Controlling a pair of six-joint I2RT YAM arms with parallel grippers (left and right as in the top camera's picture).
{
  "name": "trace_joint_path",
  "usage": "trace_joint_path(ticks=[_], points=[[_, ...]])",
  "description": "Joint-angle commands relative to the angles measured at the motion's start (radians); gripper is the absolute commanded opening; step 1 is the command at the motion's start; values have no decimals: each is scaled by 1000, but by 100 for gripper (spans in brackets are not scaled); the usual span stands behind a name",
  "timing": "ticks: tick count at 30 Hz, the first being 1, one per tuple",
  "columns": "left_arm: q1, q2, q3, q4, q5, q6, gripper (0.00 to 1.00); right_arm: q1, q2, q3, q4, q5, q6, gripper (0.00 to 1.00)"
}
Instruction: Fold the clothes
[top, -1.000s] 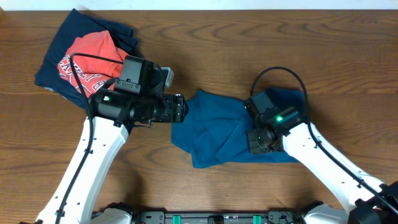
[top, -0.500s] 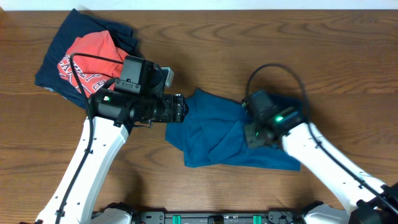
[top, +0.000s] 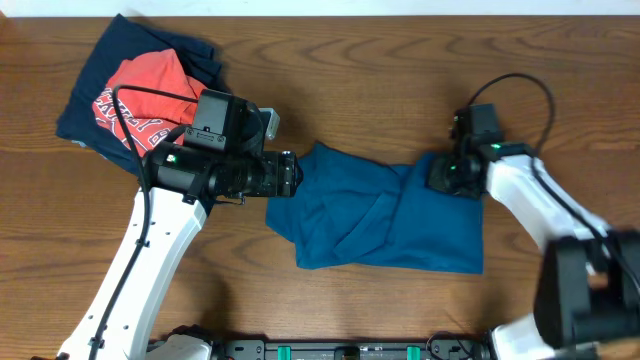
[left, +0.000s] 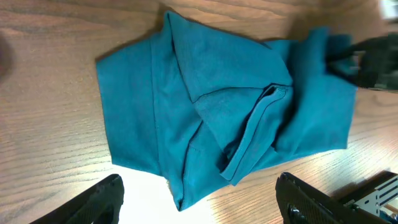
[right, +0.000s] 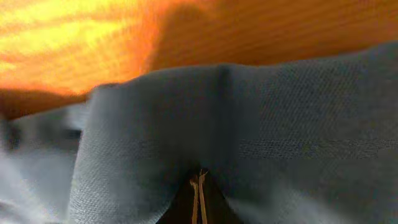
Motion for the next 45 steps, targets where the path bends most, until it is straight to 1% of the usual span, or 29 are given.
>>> trace_joint_path(ticks=[1,3,5,6,7,10,14,15,17,20,21,22,24,27,32,35,39,42,45], points=[[-4,-9,16,-1,2,18,79,47,118,6,33,-185,-3,1],[-4,-9,16,-4,2,18,79,65,179,7,41,-221,-2,1],[-4,-8,16,-12,2,27,80,57,186,8,43,-228,-1,1],[-4,-8,15,-17,2,29,83,48,180,11,44,-228,-1,1],[-4,-8,12,-21,2,29,83,37,167,17,40,-226,-5,1],[-4,-7,-11,-27,-31,29,88,6,91,37,-6,-216,-72,2],[-3,2,-64,-22,-70,28,93,-13,-45,42,-93,-212,-166,9],[-4,10,-74,-23,-70,27,93,-13,-79,42,-114,-211,-188,11],[-3,34,-102,-18,-70,24,100,-11,-148,42,-163,-204,-228,19],[-3,80,-130,0,-71,24,98,-11,-188,40,-216,-155,-238,24],[-3,107,-138,11,-70,23,98,-11,-188,38,-234,-130,-238,24],[-3,131,-140,18,-75,21,98,-11,-183,34,-241,-116,-238,20],[0,179,-140,34,-82,19,98,-11,-169,18,-240,-111,-238,9],[28,251,-140,62,-83,17,98,-11,-126,-17,-235,-111,-237,2],[138,323,-140,66,-79,23,98,-11,-46,-69,-198,-124,-226,1],[184,361,-140,68,-3,98,98,-11,-13,-74,-181,-124,-226,1],[178,429,-142,76,117,186,98,-11,-2,-74,-163,-122,-226,1],[149,490,-142,88,161,219,98,-11,-2,-74,-153,-122,-226,1],[125,555,-142,101,161,217,98,-11,-3,-74,-154,-123,-226,1]])
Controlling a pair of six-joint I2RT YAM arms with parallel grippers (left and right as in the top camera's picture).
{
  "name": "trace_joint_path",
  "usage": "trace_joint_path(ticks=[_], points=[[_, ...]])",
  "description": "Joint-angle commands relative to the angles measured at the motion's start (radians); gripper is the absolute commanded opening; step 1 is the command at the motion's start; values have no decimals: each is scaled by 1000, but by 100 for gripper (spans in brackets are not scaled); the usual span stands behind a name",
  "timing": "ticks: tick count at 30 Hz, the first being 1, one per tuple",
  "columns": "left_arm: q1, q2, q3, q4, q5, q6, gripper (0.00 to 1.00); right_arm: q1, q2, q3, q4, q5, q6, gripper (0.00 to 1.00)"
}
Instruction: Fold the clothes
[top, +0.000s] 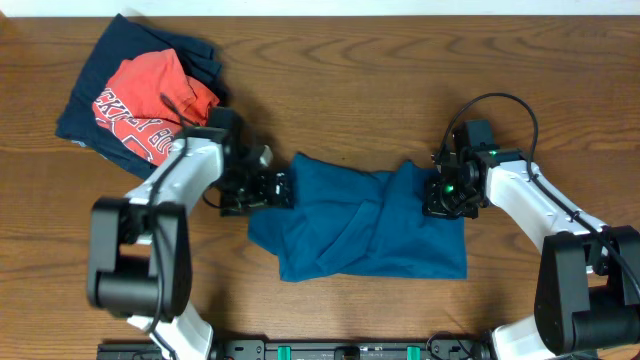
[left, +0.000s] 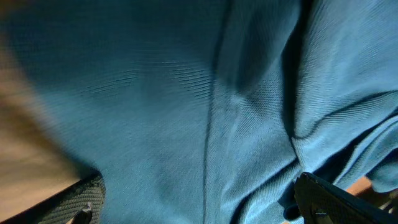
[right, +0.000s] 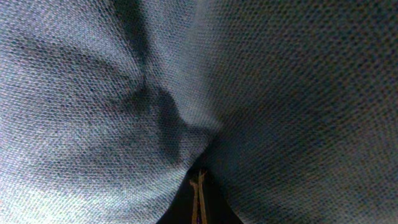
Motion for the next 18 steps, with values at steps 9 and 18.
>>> trace_joint_path(ticks=[9,18], points=[[-48,191,-9,31,266,14,98,-2,32,-19,-3,26,-6,1],[-143,191,-9,36,261,10,85,-2,32,-19,-1,26,-6,1]])
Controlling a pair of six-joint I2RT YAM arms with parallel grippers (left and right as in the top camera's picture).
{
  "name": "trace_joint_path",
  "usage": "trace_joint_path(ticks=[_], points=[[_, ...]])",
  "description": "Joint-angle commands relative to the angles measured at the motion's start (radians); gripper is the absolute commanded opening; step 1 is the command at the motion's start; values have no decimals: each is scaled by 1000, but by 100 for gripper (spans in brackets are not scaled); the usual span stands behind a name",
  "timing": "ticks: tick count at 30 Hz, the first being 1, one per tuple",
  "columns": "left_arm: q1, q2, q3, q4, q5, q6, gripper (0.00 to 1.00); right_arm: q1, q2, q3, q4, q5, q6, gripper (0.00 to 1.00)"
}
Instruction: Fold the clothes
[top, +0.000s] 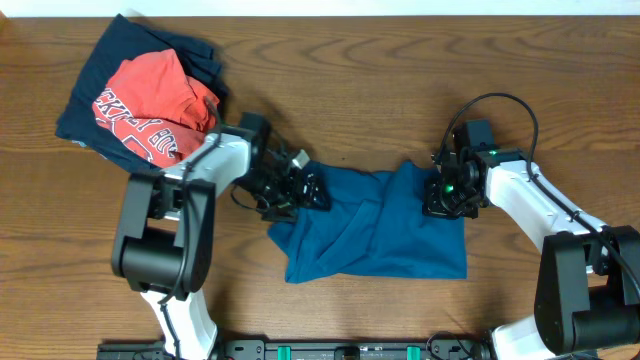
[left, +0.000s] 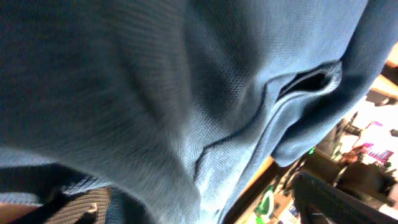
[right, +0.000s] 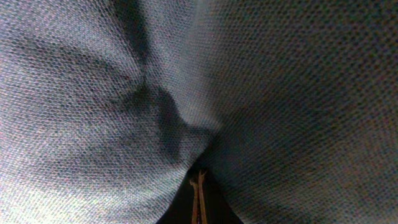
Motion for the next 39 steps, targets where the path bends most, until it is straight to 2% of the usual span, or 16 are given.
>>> trace_joint_path(ticks=[1,4,6,8,9,17,20,27,32,39], points=[[-53,74,-49,8,-81,11,74,-2,32,-19,-1,25,-6,1],[-62,74,-49,6,-89,4,43,-2,32,-19,-2,25,-6,1],[-60,74,-47,-4,-124,-27,27,-2,32,-19,-2,25,-6,1],[-49,67,-40,-31,-169,-43,13,-2,30,-18,-3,26,-6,1],[-44,61,-34,-51,-186,-42,11,-3,29,-17,-3,25,-6,1],[-13,-112,137,-338,-439,-42,8,-47,-71,14,-44,26,-6,1],[-22,-205,225,-404,-486,-48,8,-67,-110,14,-55,26,-6,1],[-99,-335,276,-349,-490,-155,8,-53,-106,3,-60,-3,-24,1],[-176,-331,276,-335,-555,-211,10,3,-104,-7,5,-111,-116,1],[-253,-330,275,-270,-575,-294,10,83,-67,-13,62,-109,-141,1]])
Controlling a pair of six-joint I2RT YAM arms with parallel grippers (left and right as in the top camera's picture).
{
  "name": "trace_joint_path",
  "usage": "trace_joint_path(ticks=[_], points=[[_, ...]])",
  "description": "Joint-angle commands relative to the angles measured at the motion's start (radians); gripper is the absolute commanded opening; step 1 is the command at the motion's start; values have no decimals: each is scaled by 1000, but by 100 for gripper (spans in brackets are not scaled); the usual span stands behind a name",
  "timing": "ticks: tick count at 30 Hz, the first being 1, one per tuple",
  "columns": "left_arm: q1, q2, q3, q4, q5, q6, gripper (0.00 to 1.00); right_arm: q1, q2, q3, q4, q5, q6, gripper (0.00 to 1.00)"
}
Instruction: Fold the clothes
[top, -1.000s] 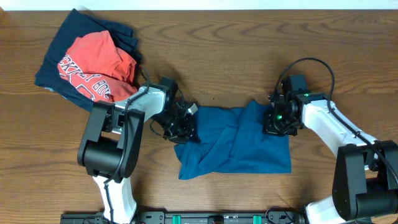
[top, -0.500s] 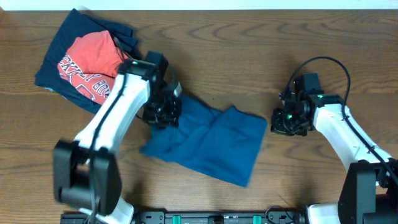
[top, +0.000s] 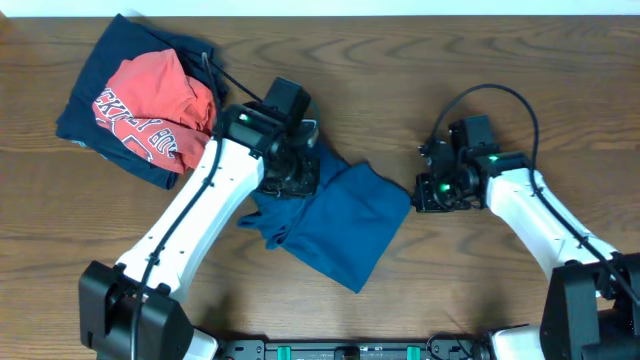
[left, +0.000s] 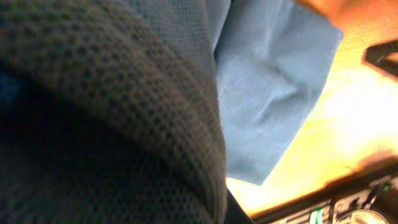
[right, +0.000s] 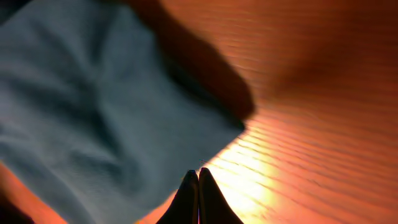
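The teal shirt (top: 345, 220) lies bunched in a rough diamond at the table's middle. My left gripper (top: 295, 170) is down on the shirt's upper left part. In the left wrist view dark cloth (left: 112, 124) presses against the lens and hides the fingers, with a paler flap of the teal shirt (left: 267, 93) beyond, so the gripper looks shut on the shirt. My right gripper (top: 425, 195) sits just off the shirt's right corner. Its fingers (right: 198, 174) are shut together over bare wood with nothing between them, and the shirt's corner (right: 106, 118) lies to their left.
A navy garment (top: 95, 75) with a red printed shirt (top: 150, 95) on top lies at the table's back left, close behind my left arm. The wooden table (top: 520, 290) shows bare at the right and front.
My right gripper has let go of the shirt's right edge and now sits beside it on bare wood. The left gripper has taken the left part, and the shirt has shifted left and bunched up.
At first the left gripper hovered open above the spread teal shirt while the right was shut on its right edge. Then the left came down at the shirt's left edge. Now the left holds it, the right has released, and the shirt is narrower.
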Motion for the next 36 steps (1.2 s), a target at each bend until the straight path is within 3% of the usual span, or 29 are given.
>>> trace_joint_path(ticks=[1,12,22,30,36], points=[[-41,5,5,25,-21,-77,10,33,39,-15,25,-24,-35,1],[-185,9,5,105,-22,-126,11,47,258,-32,122,-75,-16,1],[-356,60,-17,242,-72,-209,16,46,261,-31,119,-73,-12,1],[-470,183,-17,264,-83,-217,17,45,261,-31,111,-69,-12,1],[-461,148,58,185,-74,-233,40,45,261,-31,111,-66,-11,1]])
